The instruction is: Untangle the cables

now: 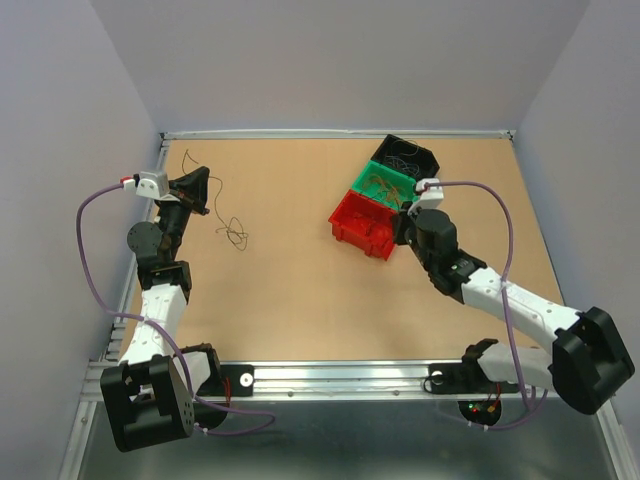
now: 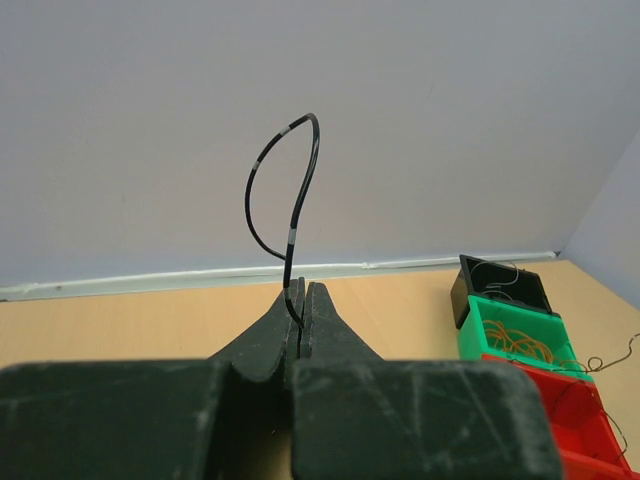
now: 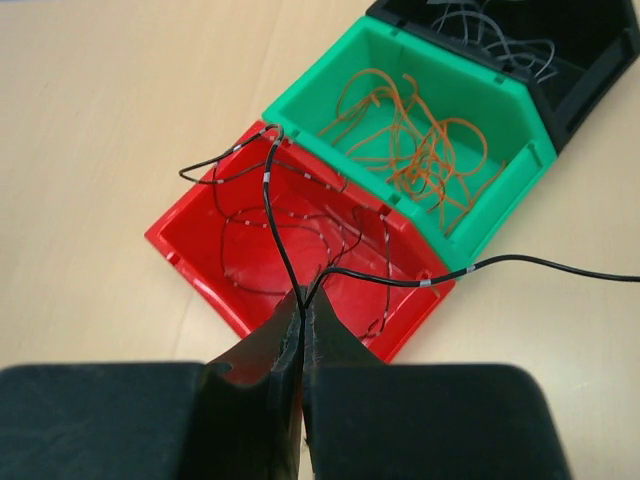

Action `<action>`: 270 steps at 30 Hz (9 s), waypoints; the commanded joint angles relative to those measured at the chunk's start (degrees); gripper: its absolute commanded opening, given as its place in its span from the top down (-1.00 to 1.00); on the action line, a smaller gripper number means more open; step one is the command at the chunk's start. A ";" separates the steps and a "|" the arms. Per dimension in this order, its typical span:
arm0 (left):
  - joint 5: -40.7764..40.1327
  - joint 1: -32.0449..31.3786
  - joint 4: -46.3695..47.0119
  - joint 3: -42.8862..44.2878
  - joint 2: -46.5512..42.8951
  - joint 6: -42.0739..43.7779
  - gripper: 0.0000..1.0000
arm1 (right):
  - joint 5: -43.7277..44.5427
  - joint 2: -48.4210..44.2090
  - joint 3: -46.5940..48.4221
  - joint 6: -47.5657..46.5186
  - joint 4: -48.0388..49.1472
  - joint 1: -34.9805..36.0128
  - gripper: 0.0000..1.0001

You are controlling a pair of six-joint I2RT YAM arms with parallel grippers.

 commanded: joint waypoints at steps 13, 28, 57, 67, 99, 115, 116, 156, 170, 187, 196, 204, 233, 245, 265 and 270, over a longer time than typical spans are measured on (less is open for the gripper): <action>0.78 -0.46 3.66 -0.23 -1.27 0.95 1.00 | -3.57 -16.14 -9.69 2.73 -3.18 0.78 0.99; 0.78 -0.55 3.48 -0.49 -1.71 1.21 1.00 | -3.22 7.93 1.36 -0.78 -4.33 0.70 0.99; 4.38 -5.29 2.69 0.39 -0.39 5.60 1.00 | -13.24 31.51 26.69 -16.16 -18.57 -0.36 0.40; 5.08 -12.93 -1.35 1.53 -0.56 12.63 1.00 | -14.90 20.09 25.46 -12.30 -18.39 -0.36 -0.03; 5.53 -15.49 -5.31 3.20 1.02 16.06 1.00 | 5.65 7.69 4.74 -1.58 -14.27 -1.32 -0.43; 5.26 -15.75 -5.92 3.29 0.84 16.68 1.00 | 4.42 12.33 2.51 0.36 -8.11 -6.07 -0.12; 5.26 -15.75 -5.92 3.29 0.84 16.68 1.00 | 4.77 14.17 3.04 0.45 -8.11 -6.42 -0.10; 4.56 -16.10 -6.80 3.81 1.37 17.38 1.00 | -13.85 12.34 16.22 -3.42 -13.73 -3.00 0.99; 5.43 -16.37 -6.98 3.99 1.46 17.38 1.00 | -12.81 32.63 19.38 -0.61 -7.76 -2.82 0.99; 11.06 -19.00 -8.12 4.61 -0.21 16.59 1.00 | -15.51 11.51 8.53 -2.89 -4.95 -2.03 -0.58; 12.20 -19.88 -9.35 4.87 -0.57 17.03 1.00 | -35.22 8.28 0.84 -3.86 12.11 3.41 -1.00; 10.36 -19.88 -12.78 5.49 1.10 20.19 1.00 | -29.95 29.12 14.90 -5.09 13.95 13.34 -1.00; 9.19 -19.71 -27.90 14.09 19.29 24.41 1.00 | -2.51 52.26 30.86 -6.58 17.63 23.20 0.99; 20.90 -21.46 -30.53 15.42 20.88 26.17 1.00 | -9.99 34.41 9.13 -5.53 34.69 23.11 0.99; 10.01 -44.40 -68.70 53.79 47.99 50.66 1.00 | -16.12 5.40 -8.91 -2.19 24.32 2.66 0.99; 8.87 -45.63 -78.25 67.51 57.87 57.01 1.00 | -22.12 12.33 -6.01 -3.07 24.32 -2.81 0.99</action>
